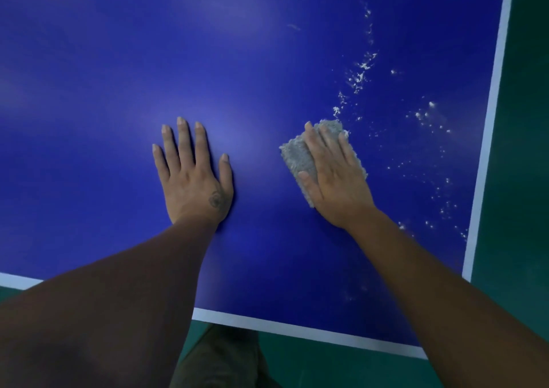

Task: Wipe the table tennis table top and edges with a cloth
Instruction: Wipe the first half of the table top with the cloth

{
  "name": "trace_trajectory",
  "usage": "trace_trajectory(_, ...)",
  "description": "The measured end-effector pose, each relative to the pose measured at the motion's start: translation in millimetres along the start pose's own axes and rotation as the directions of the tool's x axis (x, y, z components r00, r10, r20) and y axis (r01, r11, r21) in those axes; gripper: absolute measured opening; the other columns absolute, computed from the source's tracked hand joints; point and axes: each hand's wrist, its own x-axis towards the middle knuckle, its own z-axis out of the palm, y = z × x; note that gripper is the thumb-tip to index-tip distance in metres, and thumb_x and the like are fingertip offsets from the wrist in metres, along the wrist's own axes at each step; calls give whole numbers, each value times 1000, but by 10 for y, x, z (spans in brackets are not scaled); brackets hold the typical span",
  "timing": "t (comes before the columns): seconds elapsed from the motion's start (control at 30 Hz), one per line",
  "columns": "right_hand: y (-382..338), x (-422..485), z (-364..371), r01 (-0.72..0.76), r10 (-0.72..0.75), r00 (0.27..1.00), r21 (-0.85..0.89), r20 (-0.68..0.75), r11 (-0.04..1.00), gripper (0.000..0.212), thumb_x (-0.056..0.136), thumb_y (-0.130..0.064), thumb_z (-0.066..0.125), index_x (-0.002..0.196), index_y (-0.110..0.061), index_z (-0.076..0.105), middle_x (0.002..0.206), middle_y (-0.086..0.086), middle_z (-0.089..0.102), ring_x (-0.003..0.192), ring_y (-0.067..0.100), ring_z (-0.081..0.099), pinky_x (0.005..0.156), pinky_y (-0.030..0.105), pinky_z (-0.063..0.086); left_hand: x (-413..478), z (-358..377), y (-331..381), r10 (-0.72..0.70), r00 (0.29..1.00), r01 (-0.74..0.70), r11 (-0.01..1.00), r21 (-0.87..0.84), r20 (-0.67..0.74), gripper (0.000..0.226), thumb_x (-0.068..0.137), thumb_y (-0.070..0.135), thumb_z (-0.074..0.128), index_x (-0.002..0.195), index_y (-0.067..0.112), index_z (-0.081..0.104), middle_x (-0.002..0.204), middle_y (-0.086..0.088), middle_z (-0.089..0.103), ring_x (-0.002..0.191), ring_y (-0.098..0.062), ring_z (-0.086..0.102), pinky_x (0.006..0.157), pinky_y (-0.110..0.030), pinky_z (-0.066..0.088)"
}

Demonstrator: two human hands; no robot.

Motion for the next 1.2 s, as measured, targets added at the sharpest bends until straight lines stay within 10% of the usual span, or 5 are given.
trace_trajectory(0.27, -211, -374, 72, 216, -226, 967, 90, 118, 972, 62, 113, -38, 43, 168, -13, 30, 179, -2, 17, 167, 20, 8, 134, 53, 16, 8, -30, 7, -8, 1000, 9, 1000, -13, 27, 74, 110, 53, 26, 172, 12, 19, 181, -11, 9, 167, -35, 1, 134, -58, 3)
trace_trajectory(0.5, 46, 508, -143, -125, 131, 990, -87, 59, 988, 65, 116, -42, 22, 171, -9, 13, 180, 9, 2, 167, 28, -3, 135, 53, 8, 4, -1, 3, -9, 1000, 9, 1000, -4, 19, 75, 110, 55, 23, 172, 13, 17, 181, -10, 8, 167, -34, 0, 134, -58, 3)
trace_trajectory(1.2, -438, 1032, -114, -312, 322, 939, -92, 123, 946, 70, 113, -56, 17, 172, -23, -2, 180, 7, -14, 165, 29, -19, 134, 52, -4, 19, -61, 0, -22, 998, 26, 997, -74, 51, 76, 108, 52, 33, 171, 11, 23, 180, -10, 12, 167, -34, 2, 134, -57, 4)
